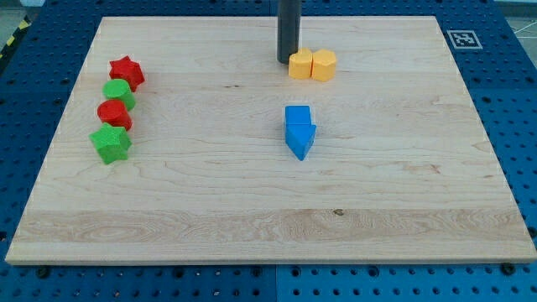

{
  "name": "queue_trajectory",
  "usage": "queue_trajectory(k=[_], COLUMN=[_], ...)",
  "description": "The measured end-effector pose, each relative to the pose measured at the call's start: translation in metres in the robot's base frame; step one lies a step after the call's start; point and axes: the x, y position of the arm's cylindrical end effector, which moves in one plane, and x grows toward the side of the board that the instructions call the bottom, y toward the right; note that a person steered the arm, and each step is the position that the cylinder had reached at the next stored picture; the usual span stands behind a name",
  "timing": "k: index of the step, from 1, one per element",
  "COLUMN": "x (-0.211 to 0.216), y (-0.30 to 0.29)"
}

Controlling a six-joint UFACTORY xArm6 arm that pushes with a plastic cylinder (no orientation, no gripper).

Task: Move the green circle a bit to the right

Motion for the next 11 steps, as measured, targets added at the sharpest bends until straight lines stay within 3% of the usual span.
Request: queue_trajectory(k=[2,4,8,11], x=[-0.001,0.000,-0.007,0.049], y=[-0.037,-0.153,-0.324,-0.333])
